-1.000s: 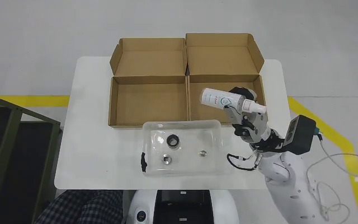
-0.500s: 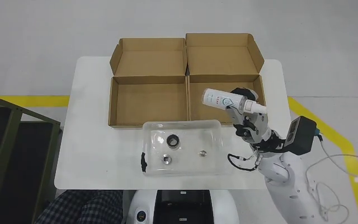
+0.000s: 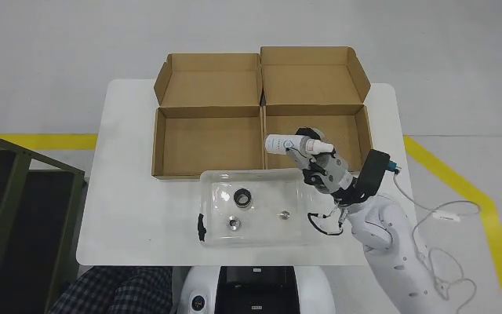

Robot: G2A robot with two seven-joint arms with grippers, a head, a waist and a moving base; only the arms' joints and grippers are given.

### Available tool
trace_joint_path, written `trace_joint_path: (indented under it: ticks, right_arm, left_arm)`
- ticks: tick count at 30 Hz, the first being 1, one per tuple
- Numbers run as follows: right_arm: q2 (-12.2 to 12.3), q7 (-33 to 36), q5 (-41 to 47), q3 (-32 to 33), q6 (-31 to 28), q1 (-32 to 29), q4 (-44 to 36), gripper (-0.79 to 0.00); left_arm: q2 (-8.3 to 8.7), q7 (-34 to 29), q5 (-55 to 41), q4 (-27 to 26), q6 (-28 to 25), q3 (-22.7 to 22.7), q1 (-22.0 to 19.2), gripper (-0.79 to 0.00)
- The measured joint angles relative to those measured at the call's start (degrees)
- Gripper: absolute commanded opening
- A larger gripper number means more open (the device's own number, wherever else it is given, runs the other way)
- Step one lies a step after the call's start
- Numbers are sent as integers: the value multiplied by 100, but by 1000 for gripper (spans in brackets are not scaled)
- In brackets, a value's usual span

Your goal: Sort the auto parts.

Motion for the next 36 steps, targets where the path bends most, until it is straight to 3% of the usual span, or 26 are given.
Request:
trace_joint_path:
  ticks: [20, 36]
  right_arm:
    - [-150, 2169, -548, -428, 2179, 809, 702, -785]
    - [-358, 3349, -526, -1028, 2631, 1871, 1837, -785]
  left_arm:
    - [0, 0, 0, 0, 0, 0, 0, 0]
    - [0, 0, 0, 0, 0, 0, 0, 0]
